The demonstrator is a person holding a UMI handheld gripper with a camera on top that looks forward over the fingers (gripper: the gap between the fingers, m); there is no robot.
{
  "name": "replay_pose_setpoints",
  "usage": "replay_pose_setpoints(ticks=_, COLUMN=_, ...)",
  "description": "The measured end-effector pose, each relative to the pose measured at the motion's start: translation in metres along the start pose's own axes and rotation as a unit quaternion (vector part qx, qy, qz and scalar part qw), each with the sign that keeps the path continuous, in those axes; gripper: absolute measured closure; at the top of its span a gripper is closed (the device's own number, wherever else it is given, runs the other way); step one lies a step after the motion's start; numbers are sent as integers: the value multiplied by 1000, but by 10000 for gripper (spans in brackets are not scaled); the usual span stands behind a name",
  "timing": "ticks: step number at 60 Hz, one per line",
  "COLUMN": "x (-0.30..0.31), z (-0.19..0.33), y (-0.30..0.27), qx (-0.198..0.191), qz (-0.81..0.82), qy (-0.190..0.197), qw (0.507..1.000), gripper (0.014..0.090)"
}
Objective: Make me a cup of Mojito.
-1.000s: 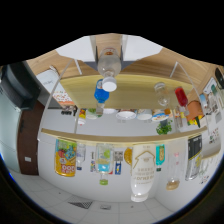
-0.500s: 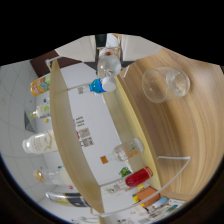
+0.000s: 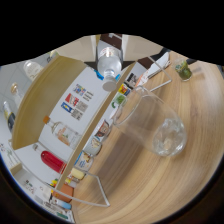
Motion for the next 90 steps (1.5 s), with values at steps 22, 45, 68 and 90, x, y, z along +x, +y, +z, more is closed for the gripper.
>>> replay_pose_setpoints(ticks=22, x=5, z=-10, y=3, qx=22, qz=155, qy=-22, qw=987, gripper=705)
replay_pose_setpoints(ticks=45, x=5, z=-34, y=23, qx=94, qz=759, qy=-102, qw=636, gripper=704)
replay_pose_setpoints(ticks=68, x=-118, z=3, y=-40, qx=55, qz=837, qy=-215, qw=499, gripper=705)
replay_pose_setpoints(ticks=90, x=-159, z=10, y=-66, qx=36, qz=841, qy=-255, qw=475, gripper=702)
